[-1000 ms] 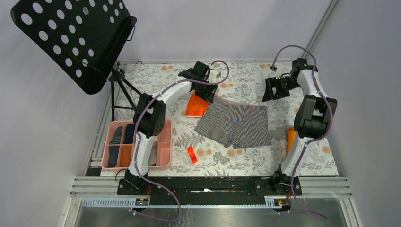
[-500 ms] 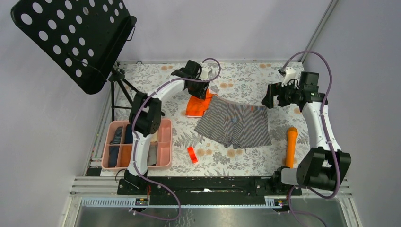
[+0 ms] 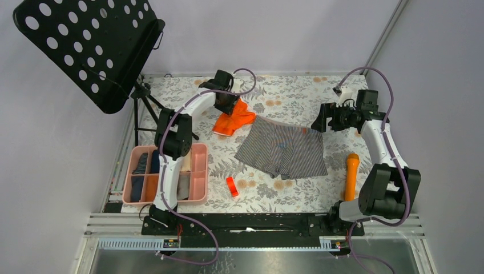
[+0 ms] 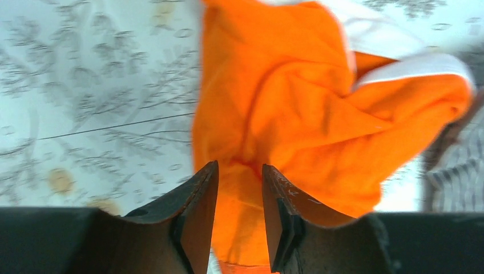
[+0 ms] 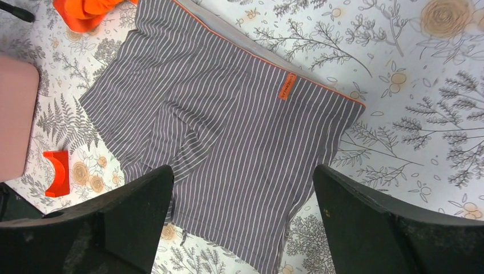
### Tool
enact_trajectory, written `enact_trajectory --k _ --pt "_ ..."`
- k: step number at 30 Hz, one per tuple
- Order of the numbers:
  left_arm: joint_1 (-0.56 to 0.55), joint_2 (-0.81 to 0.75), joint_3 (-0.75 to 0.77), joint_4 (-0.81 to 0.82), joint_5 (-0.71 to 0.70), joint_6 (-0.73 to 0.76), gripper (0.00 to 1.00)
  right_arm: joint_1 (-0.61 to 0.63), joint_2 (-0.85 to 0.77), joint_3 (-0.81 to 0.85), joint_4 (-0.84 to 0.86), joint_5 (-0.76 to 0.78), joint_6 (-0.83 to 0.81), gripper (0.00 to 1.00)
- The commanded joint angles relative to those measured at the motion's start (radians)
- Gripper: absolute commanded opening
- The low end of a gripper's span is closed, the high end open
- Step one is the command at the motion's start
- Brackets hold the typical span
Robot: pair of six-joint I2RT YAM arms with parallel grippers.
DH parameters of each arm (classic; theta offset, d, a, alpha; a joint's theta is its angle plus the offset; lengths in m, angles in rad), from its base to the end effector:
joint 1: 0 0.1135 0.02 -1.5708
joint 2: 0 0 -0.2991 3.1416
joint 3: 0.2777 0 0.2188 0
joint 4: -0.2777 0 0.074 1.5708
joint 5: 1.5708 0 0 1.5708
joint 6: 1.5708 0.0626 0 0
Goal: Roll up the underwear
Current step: Flatten out the underwear at the center of the board, then move the underwear to the center of the board.
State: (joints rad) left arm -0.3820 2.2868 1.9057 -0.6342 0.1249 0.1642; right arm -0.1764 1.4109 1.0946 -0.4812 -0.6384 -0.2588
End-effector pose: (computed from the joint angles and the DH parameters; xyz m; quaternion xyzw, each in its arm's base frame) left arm 0.4664 -0.1958 0.2009 0.2754 0.9196 -0.0894 0.2655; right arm 0.2801 -0.0120 0.3114 -0.1544 0.8738 0.2065 0.4123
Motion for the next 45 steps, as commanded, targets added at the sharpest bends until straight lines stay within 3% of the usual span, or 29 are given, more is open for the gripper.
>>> enact_trajectory --k 1,5,10,12,16,19,25,36,45 --pt "0.038 -0.035 0.054 0.025 -0.12 0.066 0.38 0.002 0.036 0.031 -0.001 -0.008 0.028 1.0" --pt "0.01 -0.121 0.035 0.067 -0.062 0.049 0.37 0.006 0.055 0.027 0.005 0.037 0.027 0.98" --pt "-0.091 -0.307 -0.137 0.215 0.05 0.021 0.42 0.02 0.094 0.016 -0.037 0.061 -0.038 0.82" --pt "-0.136 -0.355 -0.223 0.219 0.152 0.033 0.41 0.035 0.11 0.007 -0.086 0.052 -0.131 0.67" --pt "-0.207 -0.385 -0.331 0.14 0.324 0.073 0.25 0.067 0.147 -0.003 -0.206 0.061 -0.289 0.2" --pt "-0.232 -0.392 -0.423 0.136 0.361 0.064 0.16 0.076 0.15 -0.047 -0.233 0.081 -0.343 0.06" --pt "-0.252 -0.365 -0.521 0.135 0.356 0.06 0.04 0.105 0.157 -0.129 -0.241 0.151 -0.4 0.03" --pt "-0.262 -0.334 -0.72 0.123 0.285 -0.096 0.06 0.12 0.2 -0.19 -0.206 0.252 -0.446 0.03" --pt "-0.313 -0.443 -0.914 0.047 0.466 -0.212 0.05 0.12 0.205 -0.203 -0.24 0.28 -0.471 0.04"
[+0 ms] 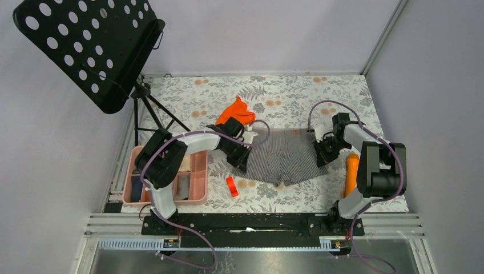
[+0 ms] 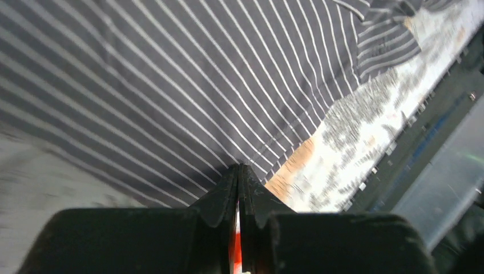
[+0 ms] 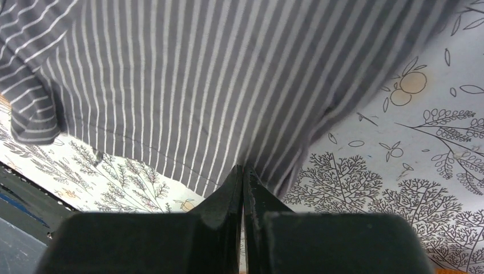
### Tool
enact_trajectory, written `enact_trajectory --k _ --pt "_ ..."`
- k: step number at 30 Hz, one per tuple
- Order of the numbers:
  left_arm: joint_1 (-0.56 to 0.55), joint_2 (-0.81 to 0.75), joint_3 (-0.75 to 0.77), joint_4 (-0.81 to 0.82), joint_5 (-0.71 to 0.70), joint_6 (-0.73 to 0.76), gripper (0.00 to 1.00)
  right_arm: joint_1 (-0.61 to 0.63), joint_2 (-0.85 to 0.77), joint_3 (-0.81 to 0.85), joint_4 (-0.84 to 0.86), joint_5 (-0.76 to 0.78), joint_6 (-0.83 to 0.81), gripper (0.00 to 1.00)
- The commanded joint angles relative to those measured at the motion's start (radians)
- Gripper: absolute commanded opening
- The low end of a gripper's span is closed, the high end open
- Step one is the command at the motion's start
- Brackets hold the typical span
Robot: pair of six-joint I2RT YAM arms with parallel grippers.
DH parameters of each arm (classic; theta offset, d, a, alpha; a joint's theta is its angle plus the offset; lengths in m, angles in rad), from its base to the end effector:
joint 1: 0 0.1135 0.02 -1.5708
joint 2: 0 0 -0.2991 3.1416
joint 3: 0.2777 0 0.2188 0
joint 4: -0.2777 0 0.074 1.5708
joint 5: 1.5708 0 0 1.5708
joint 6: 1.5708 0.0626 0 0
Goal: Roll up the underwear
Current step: Move the underwear to the center of the board, then fold the underwear at the center of the board.
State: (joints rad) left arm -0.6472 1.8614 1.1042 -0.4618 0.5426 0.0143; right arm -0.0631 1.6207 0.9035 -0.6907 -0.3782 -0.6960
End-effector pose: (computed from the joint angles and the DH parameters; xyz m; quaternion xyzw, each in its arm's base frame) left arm 0.2548 -0.2331 0.1793 0.3524 0.8819 -0.3032 0.0781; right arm 0.2553 0.0070 0.1887 -0.3192 0.9256 0.1444 0.1436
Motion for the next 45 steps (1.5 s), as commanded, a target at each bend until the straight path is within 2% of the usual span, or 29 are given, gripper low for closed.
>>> enact_trajectory --k 1,5,6,8,10,15,20,23,26,32,36,42,45 --pt "-0.073 -0.037 -0.135 -0.118 0.054 -0.081 0.05 0.006 -0.012 -0.021 -0.038 0.021 -0.035 0.04" --pt "-0.111 -0.141 -0.215 -0.106 0.005 -0.141 0.0 0.006 -0.046 -0.059 -0.08 0.028 -0.057 0.04" --pt "-0.106 -0.154 -0.199 -0.127 -0.008 -0.137 0.03 0.006 -0.055 -0.062 -0.092 0.028 -0.063 0.04" --pt "-0.079 -0.177 -0.133 -0.16 -0.015 -0.122 0.15 0.006 -0.082 -0.046 -0.13 0.012 -0.065 0.04" --pt "-0.032 -0.213 -0.071 -0.161 -0.009 -0.113 0.23 0.006 -0.133 0.008 -0.187 -0.052 -0.07 0.04" --pt "0.072 -0.244 0.089 -0.129 -0.113 -0.104 0.39 0.006 -0.278 0.097 -0.173 -0.2 0.007 0.06" --pt "0.197 -0.1 0.203 -0.137 -0.138 -0.141 0.44 0.006 -0.418 0.054 0.019 -0.224 0.121 0.23" --pt "0.234 -0.014 0.253 -0.163 -0.092 -0.126 0.46 0.006 -0.491 -0.005 0.151 -0.222 0.218 0.43" --pt "0.268 0.053 0.287 -0.178 -0.065 -0.137 0.48 0.006 -0.505 -0.03 0.19 -0.228 0.264 0.46" --pt "0.282 0.138 0.298 -0.173 -0.016 -0.139 0.48 0.006 -0.47 0.003 0.13 -0.215 0.271 0.47" --pt "0.281 0.181 0.306 -0.178 0.032 -0.132 0.44 0.006 -0.484 -0.006 0.127 -0.21 0.256 0.48" --pt "0.269 0.208 0.307 -0.177 0.065 -0.126 0.34 0.006 -0.489 -0.023 0.124 -0.226 0.251 0.48" --pt "0.262 0.216 0.311 -0.167 0.066 -0.126 0.24 0.05 -0.495 -0.032 0.107 -0.247 0.189 0.46"
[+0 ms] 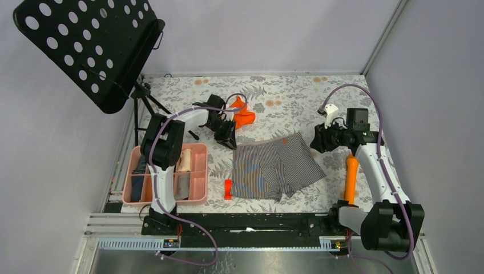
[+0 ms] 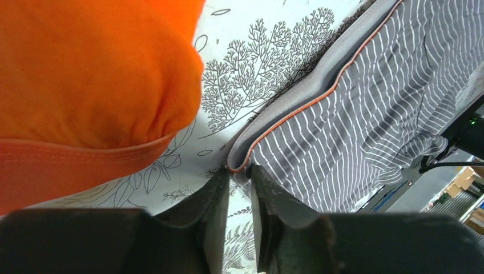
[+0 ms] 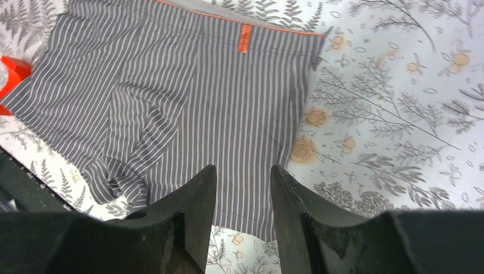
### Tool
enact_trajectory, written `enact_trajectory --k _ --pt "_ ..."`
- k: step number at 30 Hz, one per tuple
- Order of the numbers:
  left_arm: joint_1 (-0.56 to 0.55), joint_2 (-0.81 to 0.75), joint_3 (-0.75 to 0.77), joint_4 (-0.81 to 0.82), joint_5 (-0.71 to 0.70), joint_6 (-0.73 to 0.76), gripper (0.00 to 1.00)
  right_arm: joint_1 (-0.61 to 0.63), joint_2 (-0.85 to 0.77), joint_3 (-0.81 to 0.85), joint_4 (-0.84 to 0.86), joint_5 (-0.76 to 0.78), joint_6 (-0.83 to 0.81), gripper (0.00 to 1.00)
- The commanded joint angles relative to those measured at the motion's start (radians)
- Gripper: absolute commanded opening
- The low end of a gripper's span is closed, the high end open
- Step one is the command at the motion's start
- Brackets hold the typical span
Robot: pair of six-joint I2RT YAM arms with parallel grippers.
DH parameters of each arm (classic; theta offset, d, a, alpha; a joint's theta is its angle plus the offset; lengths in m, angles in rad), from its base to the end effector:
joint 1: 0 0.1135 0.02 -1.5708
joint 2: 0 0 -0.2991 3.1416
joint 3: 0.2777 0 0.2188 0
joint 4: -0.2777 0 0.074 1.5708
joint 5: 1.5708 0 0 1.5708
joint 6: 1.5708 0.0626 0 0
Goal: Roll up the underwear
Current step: Fold the underwear at the center of the board.
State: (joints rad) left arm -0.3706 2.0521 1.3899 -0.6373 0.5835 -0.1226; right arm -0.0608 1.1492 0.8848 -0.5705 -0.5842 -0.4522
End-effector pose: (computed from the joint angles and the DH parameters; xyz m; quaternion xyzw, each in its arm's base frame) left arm 0.3558 -0.1753 0.1749 0.1560 0.9368 -0.3080 0.0560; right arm 0.2028 0.0222 0.2958 -0.2753 0.8563 0.1725 0.4014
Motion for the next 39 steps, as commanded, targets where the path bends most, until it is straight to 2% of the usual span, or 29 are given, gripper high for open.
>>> enact_trajectory --k 1,4,7,14,19,23,30,39 --pt "-0.016 0.03 0.027 0.01 0.026 0.011 0.2 0.097 -0.028 -0.021 -0.016 -0.03 -0.086 0.46" --pt "-0.015 0.037 0.028 0.02 0.024 0.009 0.08 0.265 -0.031 -0.041 -0.002 -0.014 -0.173 0.46" --pt "-0.016 0.04 0.025 0.023 0.035 0.011 0.0 0.412 0.014 -0.018 0.04 -0.025 -0.209 0.46" --pt "-0.017 0.035 0.029 0.032 0.033 0.012 0.0 0.734 0.27 0.065 0.204 -0.05 -0.247 0.41" --pt "-0.017 0.029 0.028 0.038 0.041 0.002 0.0 0.895 0.441 0.093 0.345 -0.113 -0.196 0.37" --pt "-0.015 0.028 0.032 0.041 0.048 -0.01 0.0 0.975 0.52 0.083 0.466 -0.132 -0.197 0.37" --pt "-0.01 0.032 0.021 0.048 0.065 -0.033 0.0 1.055 0.611 0.097 0.607 -0.113 -0.211 0.45" --pt "-0.005 0.034 0.014 0.059 0.075 -0.05 0.0 1.088 0.663 0.094 0.636 -0.077 -0.214 0.49"
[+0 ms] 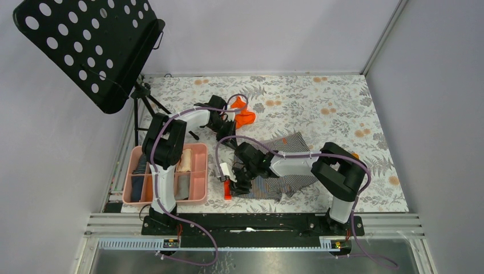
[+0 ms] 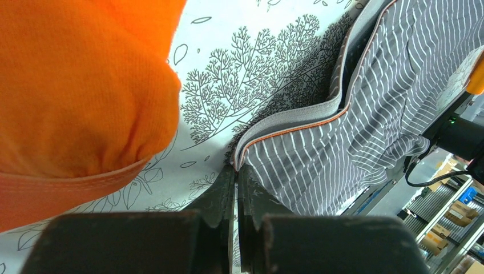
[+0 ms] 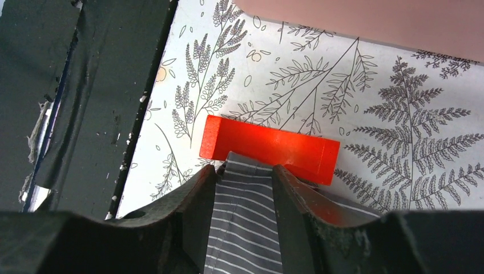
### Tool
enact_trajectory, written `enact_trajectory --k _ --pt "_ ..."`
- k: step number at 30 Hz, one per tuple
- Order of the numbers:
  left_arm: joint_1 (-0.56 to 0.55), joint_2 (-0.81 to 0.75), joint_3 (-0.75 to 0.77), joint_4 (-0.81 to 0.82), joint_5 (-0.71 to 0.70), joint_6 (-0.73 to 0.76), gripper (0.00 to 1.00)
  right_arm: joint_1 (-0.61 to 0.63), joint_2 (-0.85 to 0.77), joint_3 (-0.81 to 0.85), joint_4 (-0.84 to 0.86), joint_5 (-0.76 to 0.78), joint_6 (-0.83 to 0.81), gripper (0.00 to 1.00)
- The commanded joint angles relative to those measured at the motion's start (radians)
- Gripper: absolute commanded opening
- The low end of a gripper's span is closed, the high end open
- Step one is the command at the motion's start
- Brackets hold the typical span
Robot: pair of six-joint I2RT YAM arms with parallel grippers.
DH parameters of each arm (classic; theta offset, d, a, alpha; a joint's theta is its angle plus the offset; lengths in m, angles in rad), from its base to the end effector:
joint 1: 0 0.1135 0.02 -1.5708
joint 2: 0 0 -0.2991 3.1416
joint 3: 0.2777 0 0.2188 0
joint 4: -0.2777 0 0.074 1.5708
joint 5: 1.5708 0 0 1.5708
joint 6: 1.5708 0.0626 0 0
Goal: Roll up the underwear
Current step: Fold the underwear at the center of the board.
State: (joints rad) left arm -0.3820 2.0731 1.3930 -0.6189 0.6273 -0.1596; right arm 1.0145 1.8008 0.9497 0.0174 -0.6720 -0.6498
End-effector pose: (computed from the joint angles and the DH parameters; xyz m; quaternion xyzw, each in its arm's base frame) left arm 0.3564 -0.1828 0.1699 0.1461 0.9320 -0.3290 0.0424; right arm 0.1542 0.3218 0.1950 -0.7311 0.5051 0.3641 0.2787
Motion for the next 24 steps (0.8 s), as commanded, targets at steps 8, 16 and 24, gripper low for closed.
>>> enact_trajectory --k 8,16,24 --pt "0.011 0.021 0.025 0.042 0.031 -0.015 0.0 0.018 0.013 0.017 0.059 0.085 -0.022 0.31" --pt "0.034 -0.015 0.064 0.032 0.045 -0.031 0.0 0.018 -0.051 0.124 0.059 0.074 0.122 0.06" --pt "0.038 -0.07 0.151 0.07 0.094 -0.097 0.0 -0.02 -0.174 0.149 0.002 0.115 0.224 0.0"
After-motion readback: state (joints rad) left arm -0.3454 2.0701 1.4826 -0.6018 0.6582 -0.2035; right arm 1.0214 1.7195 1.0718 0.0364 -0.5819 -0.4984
